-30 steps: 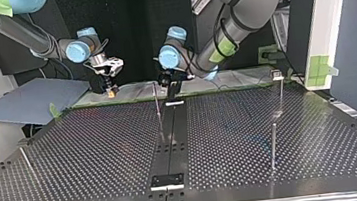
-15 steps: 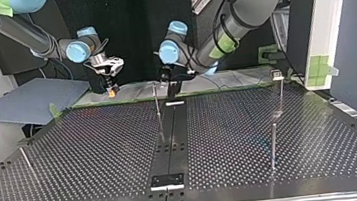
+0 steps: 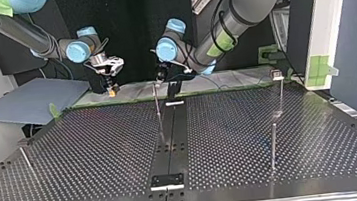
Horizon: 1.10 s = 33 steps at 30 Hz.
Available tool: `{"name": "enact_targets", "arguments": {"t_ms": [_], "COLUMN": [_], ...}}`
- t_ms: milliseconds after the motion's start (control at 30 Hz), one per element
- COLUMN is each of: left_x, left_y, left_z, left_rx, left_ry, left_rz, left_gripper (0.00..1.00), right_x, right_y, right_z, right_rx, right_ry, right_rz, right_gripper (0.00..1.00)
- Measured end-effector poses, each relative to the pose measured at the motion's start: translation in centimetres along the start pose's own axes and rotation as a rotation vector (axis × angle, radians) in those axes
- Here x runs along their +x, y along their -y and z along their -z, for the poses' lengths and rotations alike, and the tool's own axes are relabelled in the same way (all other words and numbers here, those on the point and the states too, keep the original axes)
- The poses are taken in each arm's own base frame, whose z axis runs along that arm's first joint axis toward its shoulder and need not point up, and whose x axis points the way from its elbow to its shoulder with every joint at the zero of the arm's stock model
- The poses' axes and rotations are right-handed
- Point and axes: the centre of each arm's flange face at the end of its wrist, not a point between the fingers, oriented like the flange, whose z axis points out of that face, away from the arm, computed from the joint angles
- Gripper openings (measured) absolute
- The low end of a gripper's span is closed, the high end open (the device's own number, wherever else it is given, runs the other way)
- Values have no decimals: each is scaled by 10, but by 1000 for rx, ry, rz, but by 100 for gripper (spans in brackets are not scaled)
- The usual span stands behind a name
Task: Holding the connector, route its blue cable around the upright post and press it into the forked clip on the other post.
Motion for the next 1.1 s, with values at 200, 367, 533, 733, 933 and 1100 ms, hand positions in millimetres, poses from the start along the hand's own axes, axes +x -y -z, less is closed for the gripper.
{"name": "enact_targets", "arguments": {"t_ms": [200,367,533,733,933,1100], "left_x": [1,1,1,1,-7,-20], "left_y": [0,1,2,3,9,16], "left_z": [1,1,1,2,13,29], "left_rx": [-4,-3,-2,-1,4,14], "left_ry": [-1,-2,-3,-4,20,66], "left_rz": [-1,-1,-1,-3,-8,6], "left_gripper": [93,93,93,93,93,93], "right_x": [0,0,0,0,0,0], "right_y": [0,0,0,0,0,0], "right_z": [0,0,0,0,0,0], "right_rx": [-1,-1,-1,-1,-1,-1], "right_ry": [0,-1,-3,-2,-1,0], "right_rz": [0,0,1,1,0,0], "right_gripper": [0,0,0,0,0,0]}}
